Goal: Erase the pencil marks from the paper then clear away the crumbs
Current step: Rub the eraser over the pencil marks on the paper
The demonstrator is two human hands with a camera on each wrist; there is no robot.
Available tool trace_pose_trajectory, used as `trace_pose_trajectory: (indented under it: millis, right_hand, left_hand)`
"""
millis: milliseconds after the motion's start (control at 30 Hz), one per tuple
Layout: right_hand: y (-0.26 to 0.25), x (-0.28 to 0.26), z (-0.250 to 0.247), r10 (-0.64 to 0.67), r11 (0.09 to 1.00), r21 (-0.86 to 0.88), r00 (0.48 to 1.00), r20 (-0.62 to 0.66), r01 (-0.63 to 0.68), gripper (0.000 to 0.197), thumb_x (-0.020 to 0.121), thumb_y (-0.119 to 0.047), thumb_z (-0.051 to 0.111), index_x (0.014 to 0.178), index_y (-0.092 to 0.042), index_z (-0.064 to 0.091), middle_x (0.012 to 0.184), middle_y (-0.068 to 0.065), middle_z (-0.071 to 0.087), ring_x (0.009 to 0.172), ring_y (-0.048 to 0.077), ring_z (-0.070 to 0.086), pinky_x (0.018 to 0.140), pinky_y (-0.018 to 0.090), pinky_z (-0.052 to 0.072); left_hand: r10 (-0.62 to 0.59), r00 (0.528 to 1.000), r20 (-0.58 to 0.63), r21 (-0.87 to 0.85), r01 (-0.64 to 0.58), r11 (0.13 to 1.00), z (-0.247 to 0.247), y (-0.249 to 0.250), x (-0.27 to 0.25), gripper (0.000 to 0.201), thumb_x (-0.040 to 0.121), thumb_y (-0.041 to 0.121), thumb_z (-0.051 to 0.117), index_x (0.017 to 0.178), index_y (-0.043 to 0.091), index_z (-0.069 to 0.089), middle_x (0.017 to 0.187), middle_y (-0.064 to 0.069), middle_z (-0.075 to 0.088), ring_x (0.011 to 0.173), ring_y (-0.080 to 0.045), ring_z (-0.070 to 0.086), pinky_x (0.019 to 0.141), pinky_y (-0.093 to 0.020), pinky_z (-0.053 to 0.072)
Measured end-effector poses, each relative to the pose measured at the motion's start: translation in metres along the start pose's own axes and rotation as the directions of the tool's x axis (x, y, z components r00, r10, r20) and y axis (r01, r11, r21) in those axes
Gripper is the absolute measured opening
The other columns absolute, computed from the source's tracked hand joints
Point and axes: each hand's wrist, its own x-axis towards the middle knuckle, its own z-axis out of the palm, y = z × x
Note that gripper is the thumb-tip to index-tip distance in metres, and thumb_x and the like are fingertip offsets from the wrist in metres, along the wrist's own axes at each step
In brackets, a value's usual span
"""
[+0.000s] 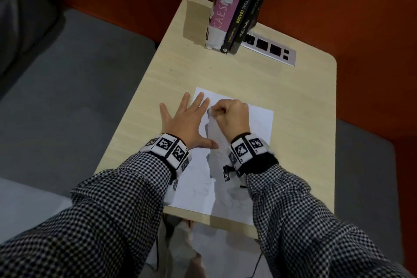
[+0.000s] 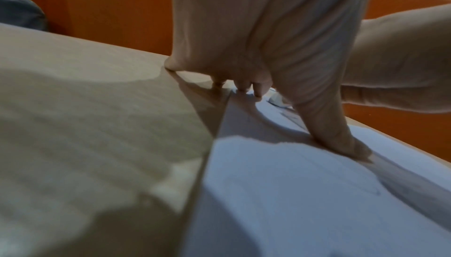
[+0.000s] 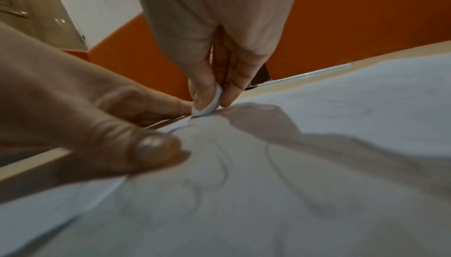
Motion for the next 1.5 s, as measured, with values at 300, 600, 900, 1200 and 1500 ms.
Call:
trace_pose_trajectory:
  millis: [300,600,900,1200,1500]
  right_hand:
    - [-0.002,-0.016,0.003,-0.026,1.0,-0.009,0.999,0.026,0.026,0.012,0.067,0.003,0.064,0.069,-0.004,0.072,0.069,0.015,0.072,0.064,0.031,0.065,0.063,0.034,0.053]
    - [-0.006,-0.021,0.008,-0.032,0.999,-0.028,0.999,0.037,0.033,0.011,0.067,-0.005,0.062,0.067,-0.003,0.072,0.065,0.016,0.07,0.061,0.032,0.064,0.06,0.037,0.053]
    - [-0.001,-0.046,0.006,0.017,0.999,0.041,1.0,0.005,-0.017,0.008,0.069,0.002,0.069,0.067,-0.005,0.073,0.067,0.015,0.071,0.065,0.03,0.066,0.063,0.033,0.051]
    - [0.008,-0.043,-0.001,0.046,0.997,-0.065,0.999,-0.003,-0.046,0.01,0.076,-0.005,0.068,0.068,0.001,0.071,0.069,0.019,0.07,0.064,0.033,0.064,0.063,0.037,0.053]
    - [0.014,-0.039,-0.003,0.045,0.992,-0.116,0.999,0.005,-0.044,0.011,0.078,-0.004,0.065,0.069,-0.001,0.071,0.071,0.017,0.071,0.067,0.033,0.065,0.064,0.035,0.053]
  left_hand:
    - [-0.008,1.0,0.013,-0.024,0.008,1.0,-0.003,0.002,0.0,0.12,0.066,0.072,0.066,0.152,0.035,-0.009,0.158,0.018,-0.02,0.146,-0.014,-0.021,0.105,-0.073,-0.006]
    - [-0.009,1.0,-0.008,-0.046,0.009,0.999,-0.003,0.003,-0.001,0.114,0.071,0.06,0.07,0.153,0.034,-0.005,0.159,0.017,-0.016,0.147,-0.013,-0.02,0.105,-0.073,-0.006]
    - [-0.009,1.0,-0.014,-0.026,0.009,1.0,0.0,0.001,-0.001,0.117,0.069,0.065,0.067,0.153,0.034,-0.009,0.159,0.017,-0.019,0.146,-0.014,-0.022,0.105,-0.073,-0.008]
    - [-0.009,1.0,-0.016,-0.015,0.009,1.0,0.001,0.001,0.001,0.127,0.059,0.081,0.063,0.153,0.034,-0.008,0.158,0.019,-0.019,0.146,-0.013,-0.023,0.105,-0.072,-0.008]
    - [-0.011,1.0,0.005,-0.003,0.011,1.0,0.001,0.001,0.001,0.127,0.06,0.082,0.062,0.153,0.034,-0.01,0.158,0.018,-0.021,0.146,-0.014,-0.023,0.105,-0.072,-0.007]
